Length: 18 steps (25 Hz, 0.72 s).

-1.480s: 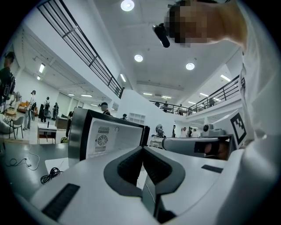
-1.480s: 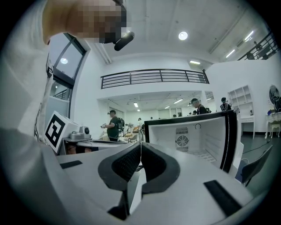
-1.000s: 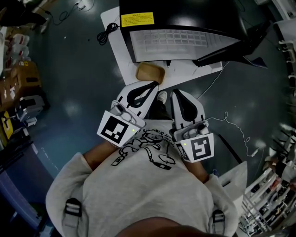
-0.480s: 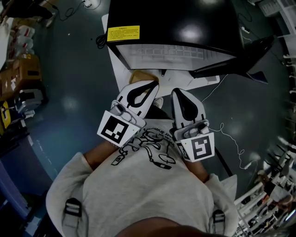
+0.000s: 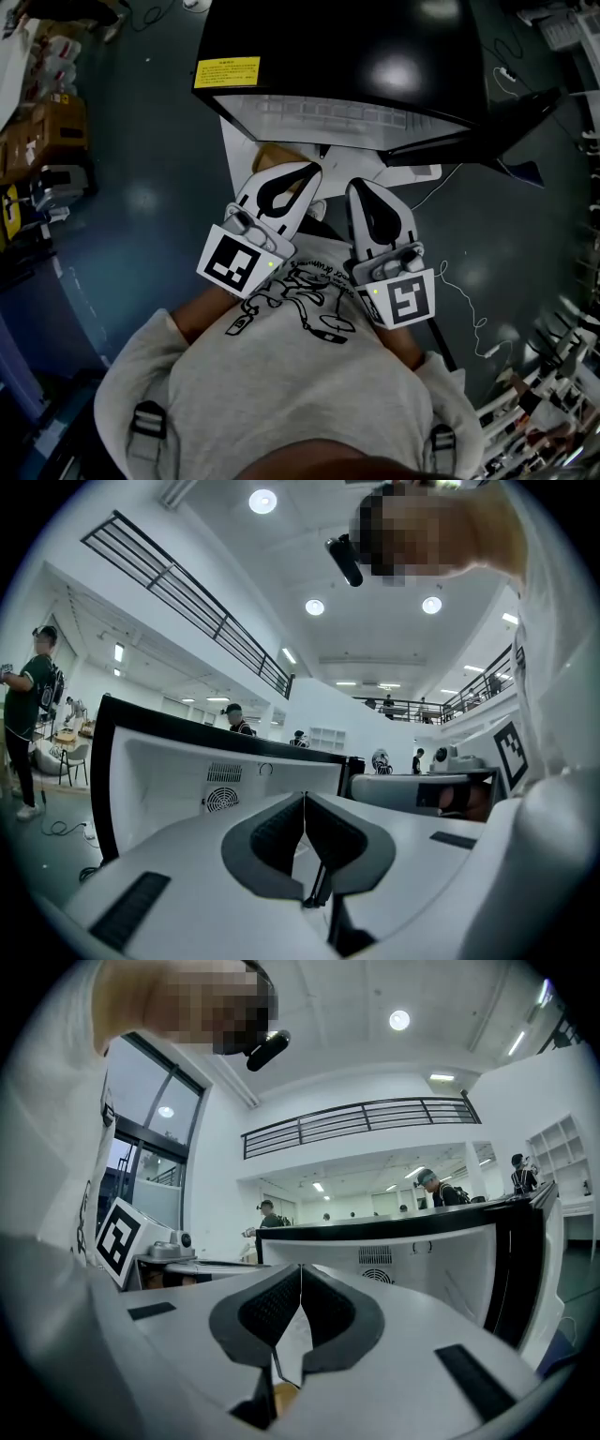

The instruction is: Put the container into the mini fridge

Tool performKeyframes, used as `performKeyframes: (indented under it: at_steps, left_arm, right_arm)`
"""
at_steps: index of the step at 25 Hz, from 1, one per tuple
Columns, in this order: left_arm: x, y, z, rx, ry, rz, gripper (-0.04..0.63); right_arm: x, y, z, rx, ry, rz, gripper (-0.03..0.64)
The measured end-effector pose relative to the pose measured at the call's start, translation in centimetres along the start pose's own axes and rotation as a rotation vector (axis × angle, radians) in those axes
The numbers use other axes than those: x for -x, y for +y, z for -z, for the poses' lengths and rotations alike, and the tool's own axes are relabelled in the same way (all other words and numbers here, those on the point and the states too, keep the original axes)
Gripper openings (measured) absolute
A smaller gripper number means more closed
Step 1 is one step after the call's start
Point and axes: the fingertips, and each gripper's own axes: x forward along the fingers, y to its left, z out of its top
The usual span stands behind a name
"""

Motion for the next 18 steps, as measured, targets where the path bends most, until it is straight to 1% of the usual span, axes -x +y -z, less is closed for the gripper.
performKeyframes:
  at_steps: [9,18]
  left_arm:
    - [-0.3,0.4,1.1,0.0,0.026,-0.02,0.018]
    - [0.3,3.3,2.4,0.014,0.061,0.007,0.018]
  right_arm:
    - [-0.5,-0.3,0.5,-0.007,0.017,-0.014,0.028]
    - [-2.7,-0.1,1.8,-0.011,0.04,0.02,0.028]
